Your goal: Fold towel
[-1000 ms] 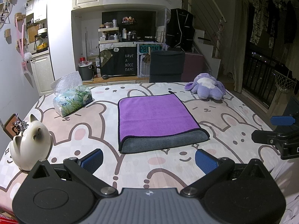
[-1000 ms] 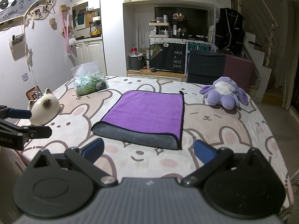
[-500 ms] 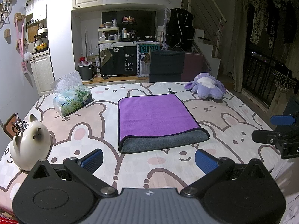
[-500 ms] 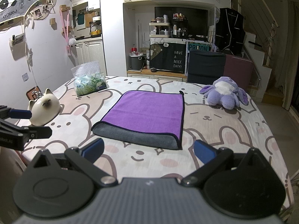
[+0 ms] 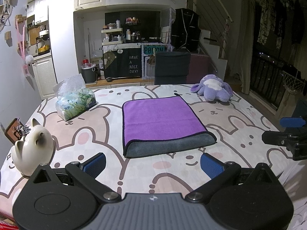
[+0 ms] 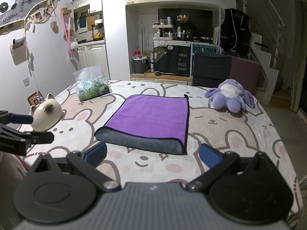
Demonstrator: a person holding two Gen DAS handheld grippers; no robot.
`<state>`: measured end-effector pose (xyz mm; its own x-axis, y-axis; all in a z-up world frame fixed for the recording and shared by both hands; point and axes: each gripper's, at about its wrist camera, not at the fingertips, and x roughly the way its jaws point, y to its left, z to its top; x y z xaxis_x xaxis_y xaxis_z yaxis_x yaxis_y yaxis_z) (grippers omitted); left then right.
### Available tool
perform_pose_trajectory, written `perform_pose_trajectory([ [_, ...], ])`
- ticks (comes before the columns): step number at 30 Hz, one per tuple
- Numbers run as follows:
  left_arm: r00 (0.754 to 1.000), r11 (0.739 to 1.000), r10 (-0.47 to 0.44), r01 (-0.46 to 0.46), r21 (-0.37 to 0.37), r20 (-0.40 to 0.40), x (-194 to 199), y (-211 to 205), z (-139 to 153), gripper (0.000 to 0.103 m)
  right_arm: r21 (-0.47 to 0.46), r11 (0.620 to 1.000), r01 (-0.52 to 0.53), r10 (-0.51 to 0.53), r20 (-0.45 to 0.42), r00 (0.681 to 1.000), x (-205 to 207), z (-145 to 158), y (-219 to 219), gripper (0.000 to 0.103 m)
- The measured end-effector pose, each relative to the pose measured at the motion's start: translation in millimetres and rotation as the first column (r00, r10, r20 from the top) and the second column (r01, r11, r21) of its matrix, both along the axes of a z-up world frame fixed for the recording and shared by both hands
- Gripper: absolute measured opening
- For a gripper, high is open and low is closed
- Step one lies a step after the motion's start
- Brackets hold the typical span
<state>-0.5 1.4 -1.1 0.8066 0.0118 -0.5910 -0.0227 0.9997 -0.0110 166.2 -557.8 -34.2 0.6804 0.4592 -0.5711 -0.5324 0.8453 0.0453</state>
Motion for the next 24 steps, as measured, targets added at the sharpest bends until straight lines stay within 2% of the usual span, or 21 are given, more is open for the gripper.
perform_pose_trajectory([
  [15, 1.0, 0.999, 0.01, -0.01, 0.032, 0.015, 7, -4, 8, 0.103, -0.001, 1.0, 0.026, -0.026, 0.005, 1.0, 2, 3, -2, 0.103],
  [24, 0.999, 0.999, -0.001, -0.001, 0.046, 0.037, 20, -1, 19, 0.103, -0.004, 1.0, 0.018, -0.017, 0.057, 0.998, 4, 13, -1, 0.103],
])
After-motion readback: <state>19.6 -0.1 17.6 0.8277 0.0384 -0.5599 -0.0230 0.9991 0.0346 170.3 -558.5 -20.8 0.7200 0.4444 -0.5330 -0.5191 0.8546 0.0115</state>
